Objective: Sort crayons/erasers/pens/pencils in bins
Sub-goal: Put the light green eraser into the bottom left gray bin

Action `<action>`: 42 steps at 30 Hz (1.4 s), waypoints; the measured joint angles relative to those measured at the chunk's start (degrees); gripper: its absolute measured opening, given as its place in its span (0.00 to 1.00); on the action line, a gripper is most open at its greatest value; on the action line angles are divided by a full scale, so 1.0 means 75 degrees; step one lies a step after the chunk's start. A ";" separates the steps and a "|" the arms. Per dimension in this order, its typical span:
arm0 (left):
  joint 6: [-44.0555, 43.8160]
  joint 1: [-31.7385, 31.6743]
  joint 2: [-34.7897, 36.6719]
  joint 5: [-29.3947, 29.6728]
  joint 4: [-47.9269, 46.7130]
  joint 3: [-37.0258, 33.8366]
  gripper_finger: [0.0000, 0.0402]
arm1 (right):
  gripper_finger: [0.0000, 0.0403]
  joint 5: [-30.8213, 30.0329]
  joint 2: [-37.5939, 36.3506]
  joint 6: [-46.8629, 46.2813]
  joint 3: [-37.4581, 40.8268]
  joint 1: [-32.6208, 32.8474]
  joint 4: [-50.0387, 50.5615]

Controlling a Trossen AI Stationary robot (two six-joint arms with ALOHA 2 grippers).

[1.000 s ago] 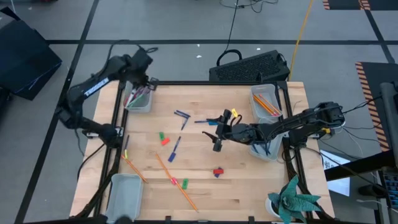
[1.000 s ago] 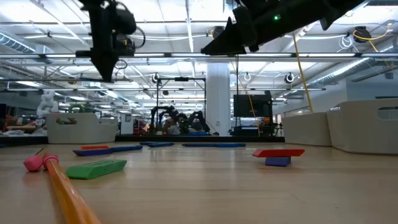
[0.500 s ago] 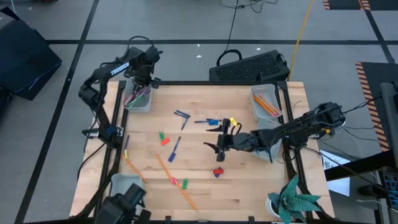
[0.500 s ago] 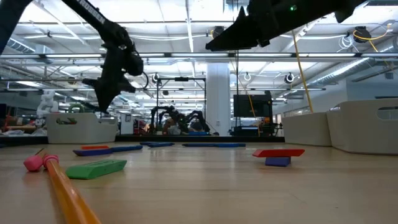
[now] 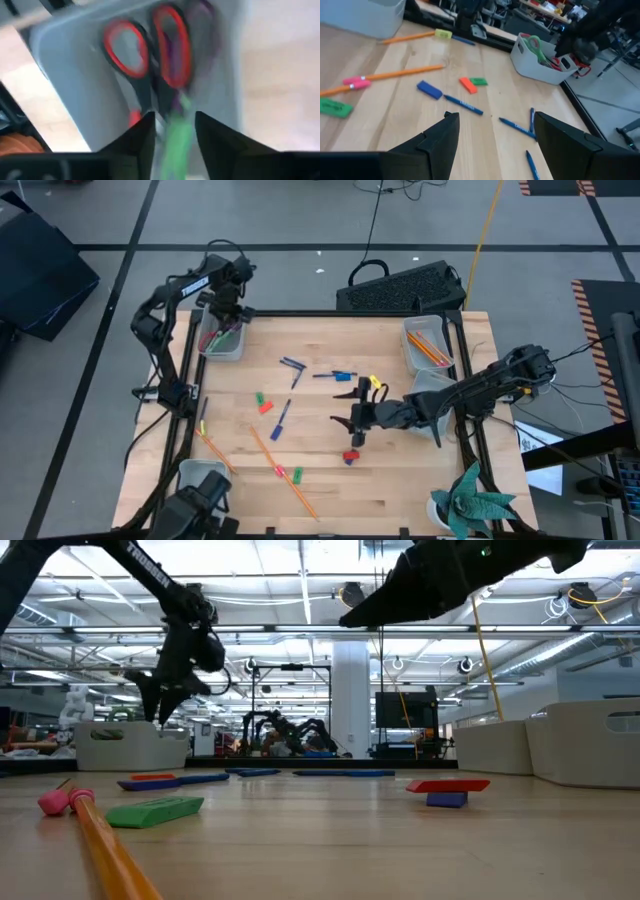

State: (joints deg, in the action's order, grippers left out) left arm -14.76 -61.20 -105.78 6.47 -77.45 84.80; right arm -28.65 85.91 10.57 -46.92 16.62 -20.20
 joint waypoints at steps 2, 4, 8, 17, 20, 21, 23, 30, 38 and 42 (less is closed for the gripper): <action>-0.0129 0.0258 0.0236 -0.0277 -0.0540 0.0093 0.41 | 0.61 -0.0002 0.0000 0.0112 0.0000 0.0000 0.0061; -0.0314 0.0699 0.0618 -0.0262 -0.0917 0.0119 0.43 | 0.61 -0.0005 0.0000 0.0179 0.0000 0.0000 0.0086; -0.1366 0.2003 0.1495 -0.0106 -0.1503 -0.0035 0.44 | 0.61 -0.0009 0.0000 0.0313 0.0000 -0.0004 0.0233; -0.3838 0.5513 0.2554 -0.0943 -0.1671 -0.1224 0.44 | 0.61 0.0007 -0.0057 0.0248 0.0388 0.0130 0.0464; -0.4675 0.6318 0.2583 -0.1065 -0.1647 -0.2079 0.44 | 0.61 0.0019 -0.0064 0.0008 0.0672 0.0235 0.0437; -0.4868 0.6517 0.2584 -0.1145 -0.1571 -0.2421 0.44 | 0.61 0.0021 -0.0080 -0.0064 0.0762 0.0281 0.0488; -0.5124 0.6765 0.2577 -0.1455 -0.1160 -0.3136 0.44 | 0.61 0.0020 -0.0095 -0.0162 0.0872 0.0349 0.0458; -0.5116 0.6562 0.2695 -0.1998 0.0621 -0.5337 0.44 | 0.61 0.0032 -0.0108 -0.0235 0.1069 0.0396 0.0376; -0.3991 0.5526 0.2918 -0.2057 0.1000 -0.5872 0.44 | 0.61 0.0036 -0.0108 -0.0302 0.1142 0.0380 0.0313; -0.3143 0.4600 0.2878 -0.2239 0.1007 -0.6041 0.44 | 0.61 0.0031 -0.0108 -0.0333 0.1145 0.0379 0.0118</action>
State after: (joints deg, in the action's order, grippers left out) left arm -38.34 -26.70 -84.19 -10.32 -69.90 39.49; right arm -28.42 85.10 8.08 -38.33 19.46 -19.31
